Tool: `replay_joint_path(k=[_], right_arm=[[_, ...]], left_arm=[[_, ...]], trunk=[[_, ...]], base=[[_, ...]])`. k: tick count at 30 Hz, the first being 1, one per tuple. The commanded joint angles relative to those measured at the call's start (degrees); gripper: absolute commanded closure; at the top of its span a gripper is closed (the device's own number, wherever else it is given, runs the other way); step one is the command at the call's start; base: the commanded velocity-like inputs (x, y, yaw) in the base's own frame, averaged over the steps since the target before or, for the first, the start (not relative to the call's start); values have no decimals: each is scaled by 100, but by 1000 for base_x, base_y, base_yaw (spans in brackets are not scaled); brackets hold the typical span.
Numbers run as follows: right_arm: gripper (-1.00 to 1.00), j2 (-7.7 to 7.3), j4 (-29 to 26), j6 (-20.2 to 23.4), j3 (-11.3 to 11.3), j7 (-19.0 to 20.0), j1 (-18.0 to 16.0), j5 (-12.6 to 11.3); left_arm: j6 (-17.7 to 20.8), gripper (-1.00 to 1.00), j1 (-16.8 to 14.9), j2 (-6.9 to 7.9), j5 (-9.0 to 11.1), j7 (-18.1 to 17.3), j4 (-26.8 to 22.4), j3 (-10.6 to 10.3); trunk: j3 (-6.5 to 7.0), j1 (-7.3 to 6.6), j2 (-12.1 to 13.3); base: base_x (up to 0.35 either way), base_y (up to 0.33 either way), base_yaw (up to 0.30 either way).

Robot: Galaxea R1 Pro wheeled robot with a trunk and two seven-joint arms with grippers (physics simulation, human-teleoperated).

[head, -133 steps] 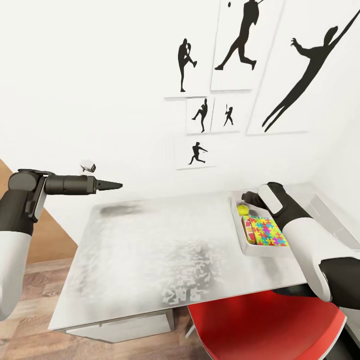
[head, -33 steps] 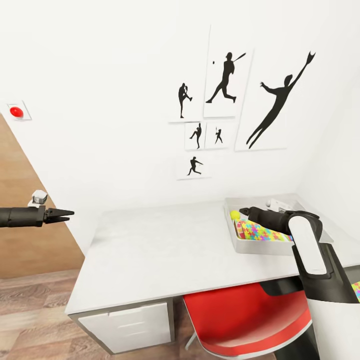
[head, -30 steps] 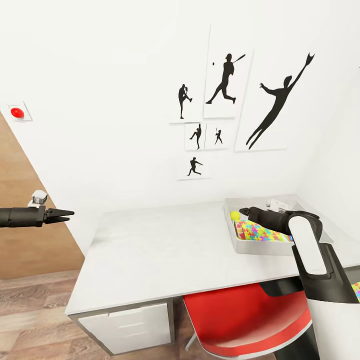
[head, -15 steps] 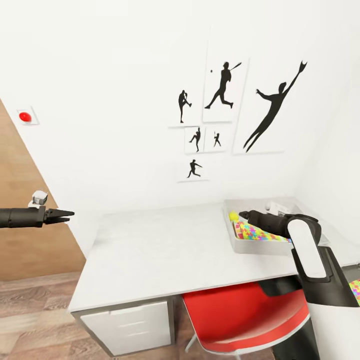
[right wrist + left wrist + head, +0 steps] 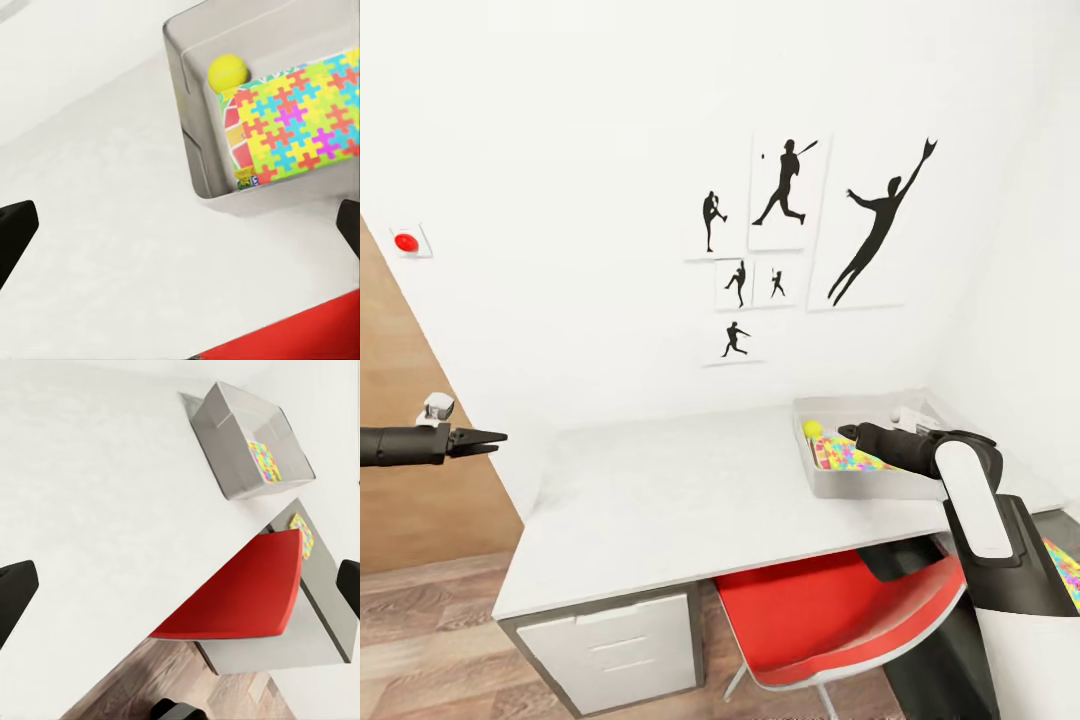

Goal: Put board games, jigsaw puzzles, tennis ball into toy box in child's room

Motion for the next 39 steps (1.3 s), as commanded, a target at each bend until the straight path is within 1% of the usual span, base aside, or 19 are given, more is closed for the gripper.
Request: replay_joint_path(k=[1,5,15,20,26,30,32,37,39], right_arm=[[-100,-1,-3,15,-1,-58,-8,-60],[-100,-5,2,14,-5,-58,-8,-60],[-100,-13,16,14,-13,-53,-8,-60],[-100,-15,22,14,-15,-49,-8,-62],[-100,-29,76,14,-38,-36,18,-60],[-100,-41,110,4,-64,70,52,-55],[-100,-49,139,0,-98,102,62,-53],[-100,-61,304,-44,-349,134,111,-55],[-100,-70,356,-57,-580,160,203,-56]], left_arm=[[54,-100,-4,0,-45,-40,14,18],[28,-100,-4,0,-34,-40,140,22],[-89,-100,-4,13,-44,-40,204,23],[-100,-100,-4,13,-49,-40,261,21],[-101,-100,-4,16,-53,-40,268,23],[-101,-100,-4,13,-49,-40,268,21],[-101,-100,-4,12,-48,-40,268,22],[-101,-100,-4,15,-47,-40,269,23],[-101,-100,-4,13,-47,-40,269,23]], trunk=[[-6,3,-13],[23,3,-13],[88,3,-13],[120,3,-13],[157,3,-13],[182,3,-13],[195,3,-13],[226,3,-13],[239,3,-13]], base=[[-90,50,-204],[-106,75,-212],[-168,132,-225],[-224,33,-229],[-31,3,-229],[-3,0,-229],[-1,0,-229],[0,0,-229],[0,0,-229]])
